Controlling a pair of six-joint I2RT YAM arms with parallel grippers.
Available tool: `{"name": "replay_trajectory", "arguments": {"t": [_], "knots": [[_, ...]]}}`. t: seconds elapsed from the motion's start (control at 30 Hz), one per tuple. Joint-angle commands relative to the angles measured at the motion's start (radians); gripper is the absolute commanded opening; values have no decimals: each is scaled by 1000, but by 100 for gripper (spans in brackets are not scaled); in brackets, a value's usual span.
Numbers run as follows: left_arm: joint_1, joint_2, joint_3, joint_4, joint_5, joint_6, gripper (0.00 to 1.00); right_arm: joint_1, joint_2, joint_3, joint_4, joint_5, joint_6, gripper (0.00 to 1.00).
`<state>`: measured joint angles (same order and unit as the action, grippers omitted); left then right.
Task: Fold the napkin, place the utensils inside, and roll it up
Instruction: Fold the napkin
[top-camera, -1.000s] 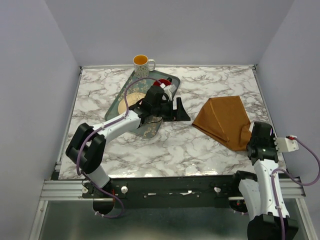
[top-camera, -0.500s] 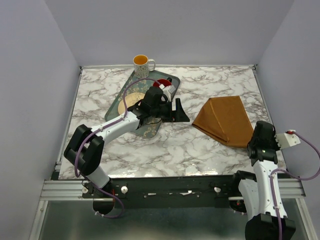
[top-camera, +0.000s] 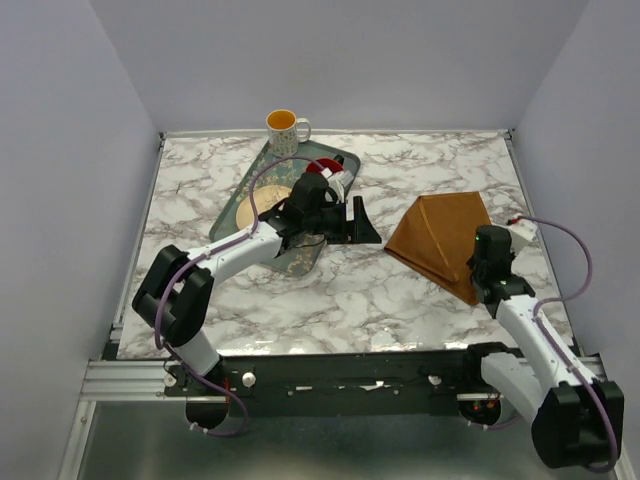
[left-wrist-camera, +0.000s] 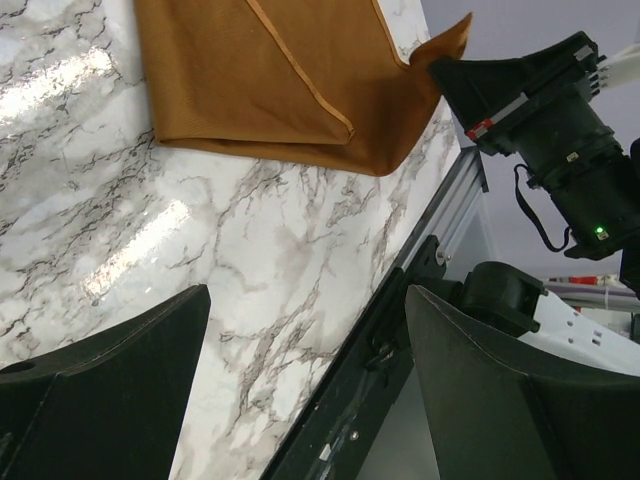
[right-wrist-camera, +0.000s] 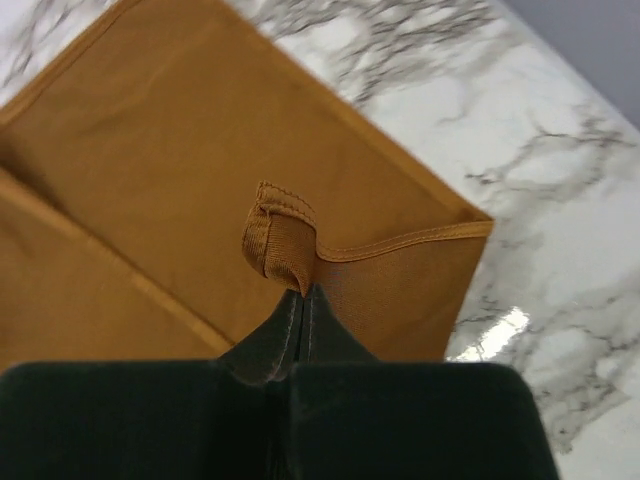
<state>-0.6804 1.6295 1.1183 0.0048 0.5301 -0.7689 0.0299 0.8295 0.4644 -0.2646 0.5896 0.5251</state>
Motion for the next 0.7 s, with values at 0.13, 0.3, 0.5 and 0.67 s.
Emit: {"name": "replay_trajectory", "arguments": {"t": [0.13,0.3,0.5,0.67], "knots": [[10,9,28,1,13,8,88,212,341,163,151,-91,-237,1],[12,1,26,-3,5,11,88,274,421,247,159,-125,-269,1],[12,3,23,-3,1,8,88,318,523,306,151,-159,-321,1],[12,6,23,-2,-2,3,88,347,560,345,154,-212,-355,1]]}}
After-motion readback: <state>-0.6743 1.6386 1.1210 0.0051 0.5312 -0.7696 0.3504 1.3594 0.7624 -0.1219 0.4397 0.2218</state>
